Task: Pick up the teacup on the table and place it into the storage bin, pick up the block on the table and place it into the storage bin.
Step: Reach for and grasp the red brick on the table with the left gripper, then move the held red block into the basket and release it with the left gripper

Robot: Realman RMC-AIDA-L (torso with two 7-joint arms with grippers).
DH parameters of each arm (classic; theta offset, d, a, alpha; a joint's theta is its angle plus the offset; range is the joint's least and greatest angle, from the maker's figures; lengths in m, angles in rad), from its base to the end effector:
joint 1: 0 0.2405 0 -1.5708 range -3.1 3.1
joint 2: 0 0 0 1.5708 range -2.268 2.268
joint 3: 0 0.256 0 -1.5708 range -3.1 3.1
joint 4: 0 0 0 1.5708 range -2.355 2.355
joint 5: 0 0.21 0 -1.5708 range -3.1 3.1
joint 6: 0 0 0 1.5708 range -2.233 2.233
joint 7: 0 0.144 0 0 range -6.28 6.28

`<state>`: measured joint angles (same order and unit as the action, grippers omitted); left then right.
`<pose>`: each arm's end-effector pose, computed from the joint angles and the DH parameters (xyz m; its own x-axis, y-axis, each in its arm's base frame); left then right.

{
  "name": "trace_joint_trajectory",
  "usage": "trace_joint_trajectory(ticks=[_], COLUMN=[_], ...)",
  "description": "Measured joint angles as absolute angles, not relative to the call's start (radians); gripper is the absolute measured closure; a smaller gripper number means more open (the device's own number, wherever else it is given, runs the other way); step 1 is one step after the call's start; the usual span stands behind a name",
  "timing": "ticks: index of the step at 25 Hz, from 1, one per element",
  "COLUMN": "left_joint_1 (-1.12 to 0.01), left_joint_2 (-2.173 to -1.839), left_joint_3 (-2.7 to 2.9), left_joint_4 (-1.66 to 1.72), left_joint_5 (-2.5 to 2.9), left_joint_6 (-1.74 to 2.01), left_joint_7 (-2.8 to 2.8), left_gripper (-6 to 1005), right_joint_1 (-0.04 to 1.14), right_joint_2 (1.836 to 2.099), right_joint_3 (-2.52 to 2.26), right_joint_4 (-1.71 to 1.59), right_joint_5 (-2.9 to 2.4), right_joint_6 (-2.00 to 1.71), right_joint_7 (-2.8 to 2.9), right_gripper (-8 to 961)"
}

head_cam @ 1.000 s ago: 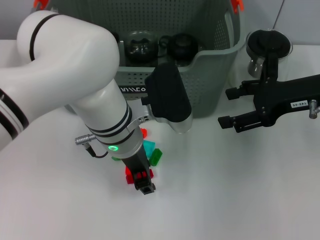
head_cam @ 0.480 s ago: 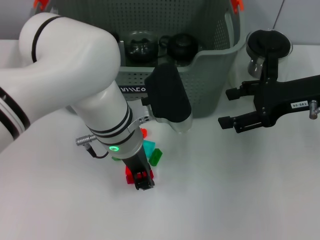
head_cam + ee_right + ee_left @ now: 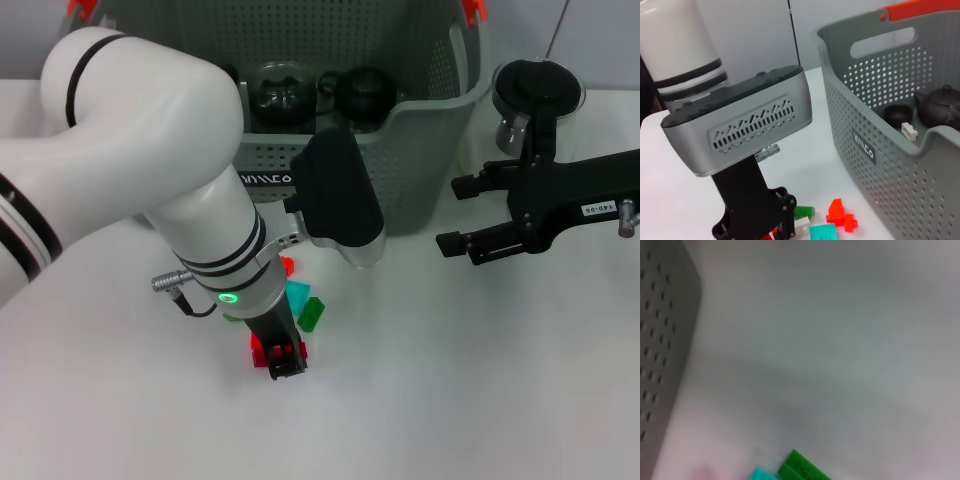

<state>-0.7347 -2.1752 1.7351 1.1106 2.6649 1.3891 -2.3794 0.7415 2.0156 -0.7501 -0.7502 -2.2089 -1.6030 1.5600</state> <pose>-0.1556 0.3331 -0.1023 0.8195 0.2408 -0.5201 0.1468 -0.9654 -0.2156 0.2096 0.3781 0.0205 0.9253 -0.2797 -0.2560 -0.3148 -0.9431 -0.1074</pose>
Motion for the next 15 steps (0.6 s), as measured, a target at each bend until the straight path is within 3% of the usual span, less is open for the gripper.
trace_joint_trajectory(ticks=[15], left_joint_1=[-0.747], left_joint_2=[-2.175], left_joint_3=[1.735], left_joint_4=[1.101], left_joint_5=[2.668], left_joint_6=[1.390], left_joint_7=[-2.393], left_gripper=[802], right_joint_1=[0.739], right_joint_2=[2.013], right_joint_3=[-0.750], right_joint_4=[-0.751], right_joint_5=[-2.186], right_joint_6=[-1.604], right_joint_7=[1.560], right_gripper=[38])
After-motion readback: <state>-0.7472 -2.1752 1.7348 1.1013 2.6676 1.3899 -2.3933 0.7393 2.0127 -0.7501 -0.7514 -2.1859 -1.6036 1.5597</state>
